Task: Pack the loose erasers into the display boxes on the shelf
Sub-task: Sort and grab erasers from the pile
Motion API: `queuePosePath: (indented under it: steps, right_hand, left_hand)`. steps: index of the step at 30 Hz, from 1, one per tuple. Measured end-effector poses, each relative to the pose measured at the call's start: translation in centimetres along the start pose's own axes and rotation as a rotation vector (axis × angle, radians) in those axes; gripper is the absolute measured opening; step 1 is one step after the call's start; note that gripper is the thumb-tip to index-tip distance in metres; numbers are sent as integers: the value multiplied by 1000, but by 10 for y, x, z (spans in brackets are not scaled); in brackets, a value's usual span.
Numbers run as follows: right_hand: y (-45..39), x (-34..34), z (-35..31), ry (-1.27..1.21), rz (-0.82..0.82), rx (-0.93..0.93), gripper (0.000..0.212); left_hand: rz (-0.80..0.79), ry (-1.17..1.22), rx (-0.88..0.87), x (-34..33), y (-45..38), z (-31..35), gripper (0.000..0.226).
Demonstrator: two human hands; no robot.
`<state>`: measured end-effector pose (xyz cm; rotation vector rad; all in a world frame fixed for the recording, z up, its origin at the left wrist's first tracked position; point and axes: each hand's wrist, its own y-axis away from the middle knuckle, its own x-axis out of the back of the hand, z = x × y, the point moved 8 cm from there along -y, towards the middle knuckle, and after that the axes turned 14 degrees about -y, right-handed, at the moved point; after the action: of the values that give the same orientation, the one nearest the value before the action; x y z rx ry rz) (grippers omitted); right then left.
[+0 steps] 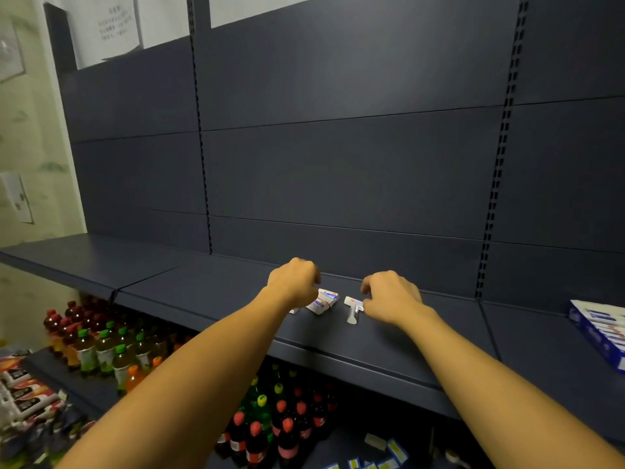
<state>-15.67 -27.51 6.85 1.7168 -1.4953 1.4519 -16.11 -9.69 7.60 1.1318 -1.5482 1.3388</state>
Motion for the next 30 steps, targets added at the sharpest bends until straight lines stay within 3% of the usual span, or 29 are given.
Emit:
queuePosePath:
  steps: [5,11,21,30]
  right_hand:
    - [-31,-16,-2,-44,22,-19,36]
    - [-67,-25,13,-42,40,-74,36]
    - [-93,-47,36,-24,-63,-188,16]
    - [-87,-40,49,24,-57,-299,12]
  left_hand:
    - [-62,-15,-28,-28,-17,-16,38]
    - [-24,-24,-106,-46,-51,-17,28]
    - [21,35,-270,-68,-108,-11,23]
    - [-59,51,-562,-79,-128,5,18]
